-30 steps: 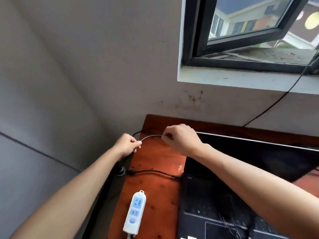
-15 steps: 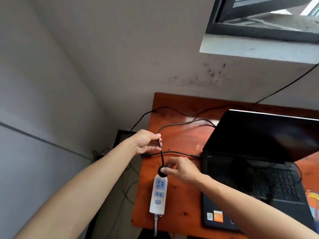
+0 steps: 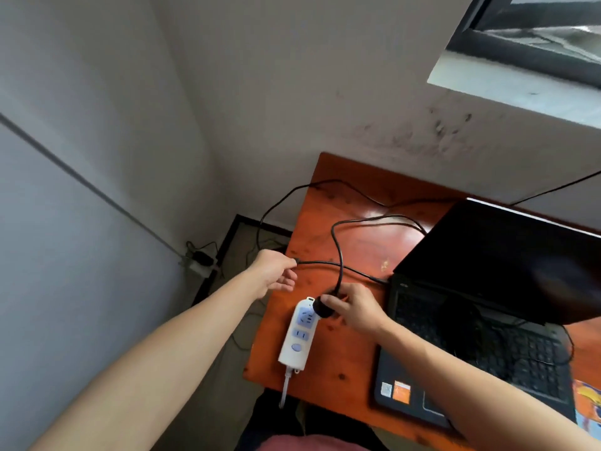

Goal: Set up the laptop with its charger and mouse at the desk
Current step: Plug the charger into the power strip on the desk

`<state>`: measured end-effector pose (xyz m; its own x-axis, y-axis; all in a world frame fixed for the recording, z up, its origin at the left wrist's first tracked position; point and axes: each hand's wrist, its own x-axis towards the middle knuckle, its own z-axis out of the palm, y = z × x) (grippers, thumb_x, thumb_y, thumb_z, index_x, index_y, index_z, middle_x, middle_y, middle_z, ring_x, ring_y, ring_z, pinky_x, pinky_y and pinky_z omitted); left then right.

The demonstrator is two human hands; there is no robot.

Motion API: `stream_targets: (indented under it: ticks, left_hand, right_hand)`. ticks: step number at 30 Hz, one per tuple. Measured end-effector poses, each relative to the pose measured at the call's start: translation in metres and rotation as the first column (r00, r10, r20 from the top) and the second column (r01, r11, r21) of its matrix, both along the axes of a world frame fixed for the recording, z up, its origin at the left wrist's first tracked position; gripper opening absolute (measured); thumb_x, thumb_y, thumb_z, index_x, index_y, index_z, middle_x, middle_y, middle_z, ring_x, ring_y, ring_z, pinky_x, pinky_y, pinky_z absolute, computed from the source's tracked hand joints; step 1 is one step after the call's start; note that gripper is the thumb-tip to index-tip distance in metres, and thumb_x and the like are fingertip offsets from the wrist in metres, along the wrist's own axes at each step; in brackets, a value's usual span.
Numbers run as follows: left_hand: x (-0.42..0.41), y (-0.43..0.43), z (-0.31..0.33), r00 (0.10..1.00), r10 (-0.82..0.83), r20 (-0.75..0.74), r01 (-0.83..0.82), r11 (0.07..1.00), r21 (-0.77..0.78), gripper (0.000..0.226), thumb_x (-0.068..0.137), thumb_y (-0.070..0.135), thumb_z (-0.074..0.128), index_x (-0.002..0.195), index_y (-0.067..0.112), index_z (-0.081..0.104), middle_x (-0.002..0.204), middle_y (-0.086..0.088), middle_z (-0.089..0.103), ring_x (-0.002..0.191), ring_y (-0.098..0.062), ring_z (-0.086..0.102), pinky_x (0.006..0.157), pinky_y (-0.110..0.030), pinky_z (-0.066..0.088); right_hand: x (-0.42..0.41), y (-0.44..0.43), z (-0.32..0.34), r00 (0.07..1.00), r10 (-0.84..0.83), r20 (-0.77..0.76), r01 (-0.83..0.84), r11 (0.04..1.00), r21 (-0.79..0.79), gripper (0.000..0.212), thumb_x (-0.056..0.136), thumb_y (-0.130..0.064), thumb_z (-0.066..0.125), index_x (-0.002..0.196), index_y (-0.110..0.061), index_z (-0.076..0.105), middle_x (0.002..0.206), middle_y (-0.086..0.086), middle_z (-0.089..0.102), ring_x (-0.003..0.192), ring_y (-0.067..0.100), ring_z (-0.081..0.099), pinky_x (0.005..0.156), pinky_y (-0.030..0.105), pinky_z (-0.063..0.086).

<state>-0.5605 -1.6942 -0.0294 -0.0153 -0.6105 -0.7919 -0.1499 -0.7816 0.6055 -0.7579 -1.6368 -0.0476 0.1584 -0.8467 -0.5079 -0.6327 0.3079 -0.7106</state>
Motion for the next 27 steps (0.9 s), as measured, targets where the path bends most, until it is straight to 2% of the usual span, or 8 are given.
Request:
stream_targets:
  ticks: [2, 4, 8, 10, 12, 15, 18, 27]
  left_hand:
    - [0.002, 0.031, -0.014, 0.965, -0.086, 0.248, 0.103, 0.993, -0.056, 0.009, 0.089, 0.011, 0.057, 0.089, 0.006, 0.064, 0.073, -0.010, 0.062, 0.059, -0.020, 0.057, 0.058, -0.031, 0.056]
    - [0.000, 0.062, -0.027, 0.893, -0.189, 0.408, 0.247, 0.965, -0.092, 0.011, 0.084, 0.020, 0.064, 0.090, 0.011, 0.067, 0.084, -0.005, 0.066, 0.073, -0.020, 0.062, 0.070, -0.034, 0.055]
    - [-0.020, 0.127, -0.051, 0.751, -0.293, 0.591, 0.466, 0.870, -0.160, 0.053, 0.078, 0.050, 0.067, 0.119, 0.018, 0.055, 0.117, 0.001, 0.051, 0.112, -0.018, 0.048, 0.082, -0.028, 0.041]
    - [-0.029, 0.152, -0.064, 0.614, -0.288, 0.735, 0.574, 0.802, -0.165, 0.074, 0.075, 0.064, 0.058, 0.131, 0.018, 0.044, 0.133, 0.000, 0.042, 0.126, -0.020, 0.037, 0.098, -0.031, 0.037]
    - [-0.034, 0.175, -0.079, 0.509, -0.285, 0.812, 0.611, 0.784, -0.108, 0.093, 0.079, 0.072, 0.044, 0.148, 0.013, 0.021, 0.155, -0.004, 0.023, 0.144, -0.022, 0.016, 0.116, -0.035, 0.017]
    - [-0.034, 0.186, -0.091, 0.407, -0.278, 0.870, 0.660, 0.748, -0.070, 0.096, 0.084, 0.073, 0.020, 0.152, 0.008, 0.000, 0.162, -0.007, 0.002, 0.149, -0.020, -0.005, 0.118, -0.035, -0.005]
    - [-0.037, 0.187, -0.095, 0.381, -0.283, 0.880, 0.674, 0.736, -0.056, 0.095, 0.083, 0.071, 0.008, 0.151, 0.006, -0.001, 0.162, -0.009, 0.001, 0.149, -0.022, -0.007, 0.118, -0.037, -0.007]
    - [-0.038, 0.190, -0.099, 0.417, -0.245, 0.875, 0.657, 0.746, -0.104, 0.089, 0.089, 0.068, 0.022, 0.151, 0.007, 0.008, 0.162, -0.010, 0.001, 0.148, -0.022, -0.008, 0.120, -0.039, -0.003]
  right_hand:
    - [-0.009, -0.002, 0.002, 0.992, -0.055, 0.112, 0.052, 0.998, 0.034, 0.009, 0.091, -0.019, 0.066, 0.082, -0.018, 0.069, 0.071, 0.002, 0.070, 0.064, 0.018, 0.065, 0.062, 0.040, 0.056]
    - [-0.016, -0.007, 0.006, 0.979, -0.084, 0.186, 0.076, 0.996, 0.048, 0.010, 0.091, -0.014, 0.066, 0.084, -0.020, 0.069, 0.068, -0.002, 0.069, 0.064, 0.016, 0.067, 0.061, 0.034, 0.057]
    - [-0.019, -0.010, 0.007, 0.972, -0.004, 0.234, -0.008, 0.999, 0.051, 0.008, 0.091, -0.009, 0.065, 0.096, -0.010, 0.071, 0.075, 0.003, 0.070, 0.068, 0.016, 0.067, 0.065, 0.029, 0.058]
    - [-0.016, -0.008, 0.005, 0.973, 0.065, 0.221, -0.081, 0.995, 0.062, 0.011, 0.091, -0.010, 0.065, 0.100, -0.008, 0.071, 0.081, 0.006, 0.072, 0.070, 0.015, 0.068, 0.066, 0.029, 0.058]
    - [-0.010, -0.001, 0.001, 0.967, 0.159, 0.201, -0.175, 0.982, 0.067, 0.013, 0.091, -0.011, 0.065, 0.103, -0.008, 0.071, 0.088, 0.009, 0.074, 0.075, 0.017, 0.069, 0.069, 0.032, 0.058]
    - [-0.004, 0.000, -0.004, 0.968, 0.163, 0.193, -0.177, 0.983, 0.056, 0.014, 0.091, -0.010, 0.065, 0.104, -0.009, 0.071, 0.092, 0.010, 0.073, 0.080, 0.022, 0.069, 0.073, 0.039, 0.058]
    - [-0.001, -0.003, -0.011, 0.968, 0.149, 0.202, -0.165, 0.984, 0.062, 0.010, 0.091, -0.011, 0.066, 0.099, -0.011, 0.071, 0.092, 0.008, 0.072, 0.079, 0.019, 0.069, 0.074, 0.040, 0.059]
    - [-0.001, -0.013, -0.013, 0.940, 0.325, 0.107, -0.326, 0.945, -0.010, 0.014, 0.090, -0.011, 0.065, 0.100, -0.017, 0.073, 0.093, 0.003, 0.073, 0.081, 0.015, 0.071, 0.065, 0.025, 0.059]
